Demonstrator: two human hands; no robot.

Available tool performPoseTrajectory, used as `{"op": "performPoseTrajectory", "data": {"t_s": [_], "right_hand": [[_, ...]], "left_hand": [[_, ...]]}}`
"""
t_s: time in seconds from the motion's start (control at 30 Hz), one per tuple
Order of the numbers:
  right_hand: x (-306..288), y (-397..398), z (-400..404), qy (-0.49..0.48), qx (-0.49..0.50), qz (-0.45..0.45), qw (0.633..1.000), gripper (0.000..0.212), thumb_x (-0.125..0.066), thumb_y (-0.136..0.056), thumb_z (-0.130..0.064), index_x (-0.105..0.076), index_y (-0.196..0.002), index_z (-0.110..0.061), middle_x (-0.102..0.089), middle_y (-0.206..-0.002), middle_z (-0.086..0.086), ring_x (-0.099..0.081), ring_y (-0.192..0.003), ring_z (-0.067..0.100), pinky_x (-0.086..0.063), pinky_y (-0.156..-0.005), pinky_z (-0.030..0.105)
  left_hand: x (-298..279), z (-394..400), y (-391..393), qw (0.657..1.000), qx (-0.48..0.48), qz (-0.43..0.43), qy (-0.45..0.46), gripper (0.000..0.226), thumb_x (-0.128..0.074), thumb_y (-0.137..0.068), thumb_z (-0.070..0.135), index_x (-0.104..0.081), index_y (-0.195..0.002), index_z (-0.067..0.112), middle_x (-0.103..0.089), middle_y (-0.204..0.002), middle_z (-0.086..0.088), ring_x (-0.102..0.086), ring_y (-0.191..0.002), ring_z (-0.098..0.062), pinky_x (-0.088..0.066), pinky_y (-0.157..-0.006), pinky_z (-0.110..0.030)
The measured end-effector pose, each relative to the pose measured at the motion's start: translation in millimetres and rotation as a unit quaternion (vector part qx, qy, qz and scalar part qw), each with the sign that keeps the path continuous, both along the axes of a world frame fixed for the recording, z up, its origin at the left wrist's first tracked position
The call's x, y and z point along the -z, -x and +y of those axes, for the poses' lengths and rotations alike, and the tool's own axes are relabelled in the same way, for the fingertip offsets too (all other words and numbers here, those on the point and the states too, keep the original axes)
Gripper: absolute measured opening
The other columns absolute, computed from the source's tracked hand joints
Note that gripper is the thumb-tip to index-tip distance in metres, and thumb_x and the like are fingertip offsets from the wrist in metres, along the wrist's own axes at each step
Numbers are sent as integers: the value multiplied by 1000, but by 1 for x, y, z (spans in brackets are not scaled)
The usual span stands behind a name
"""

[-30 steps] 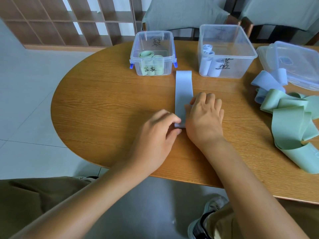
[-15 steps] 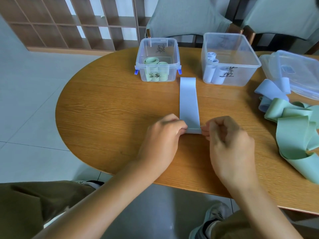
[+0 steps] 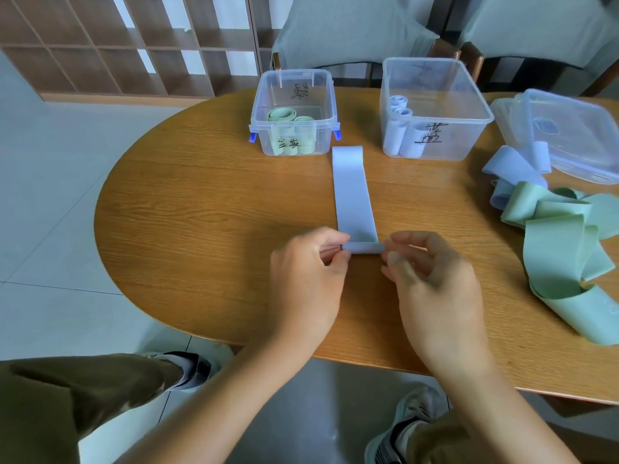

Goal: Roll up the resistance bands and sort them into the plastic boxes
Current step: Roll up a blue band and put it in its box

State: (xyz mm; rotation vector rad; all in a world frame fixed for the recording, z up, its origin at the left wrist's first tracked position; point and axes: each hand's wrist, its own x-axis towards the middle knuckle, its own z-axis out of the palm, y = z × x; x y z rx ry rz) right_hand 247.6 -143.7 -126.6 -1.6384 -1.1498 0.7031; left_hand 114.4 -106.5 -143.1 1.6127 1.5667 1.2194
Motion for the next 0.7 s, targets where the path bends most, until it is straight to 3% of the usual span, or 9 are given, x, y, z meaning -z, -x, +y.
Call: {"op": "performPoseTrajectory", "data": {"t_s": [0.1, 0.17, 0.27, 0.33, 0.5, 0.6, 0.7], "right_hand": [[-1, 1, -3, -12, -14, -79, 997, 20, -62, -94, -11, -71, -108, -22, -74, -98, -12, -66, -94, -5, -47, -82, 4], [1, 3, -4, -38, -15, -154, 987, 21, -61, -93, -9, -72, -108, -18, -75, -96, -7, -63, -97, 0, -39, -75, -3], [7, 4, -3, -64, -54, -267, 960, 24, -59, -91, -4, -71, -110, -13, -75, -97, 2, -67, -87, 14, -47, -76, 14], [11, 3, -1, -74, -90, -304, 946, 24, -57, -90, -1, -70, -106, -12, -72, -101, 3, -65, -94, 22, -50, -81, 29], [14, 0, 4, -96, -96, -346, 928, 27, -58, -89, -1, -71, -110, -11, -70, -115, 7, -57, -108, 30, -50, -93, 40], [16, -1, 10, -52, -110, -370, 921, 33, -55, -93, -8, -66, -124, -9, -62, -133, 13, -49, -126, 35, -47, -103, 47], [11, -2, 18, 23, -137, -383, 913, 44, -40, -101, -23, -53, -142, -18, -43, -153, 13, -29, -144, 36, -35, -113, 52]], "left_hand": [[-1, -5, 2, 998, 8, 54, -25, 18, -72, -88, 8, -79, -101, 19, -77, -96, 10, -72, -89, -1, -58, -85, -31], [0, -7, 2, 989, 24, 119, -82, 15, -71, -87, 4, -79, -97, 14, -76, -96, 6, -71, -89, -9, -56, -82, -32], [5, -8, 2, 966, 38, 215, -137, 13, -68, -88, 3, -77, -97, 8, -74, -99, 0, -67, -93, -20, -53, -82, -35], [8, -8, 3, 952, 35, 261, -155, 14, -67, -89, 4, -76, -99, 8, -73, -102, -2, -63, -96, -24, -50, -88, -35], [10, -4, 5, 935, 30, 316, -159, 18, -63, -91, 15, -75, -105, 12, -69, -118, -3, -54, -115, -26, -44, -100, -31], [11, 3, 6, 931, 23, 344, -118, 27, -56, -96, 29, -72, -116, 20, -61, -137, -2, -46, -129, -30, -47, -104, -40], [11, 11, 8, 921, 26, 379, -83, 41, -45, -96, 40, -66, -129, 27, -52, -148, -2, -40, -136, -33, -46, -106, -44]]}}
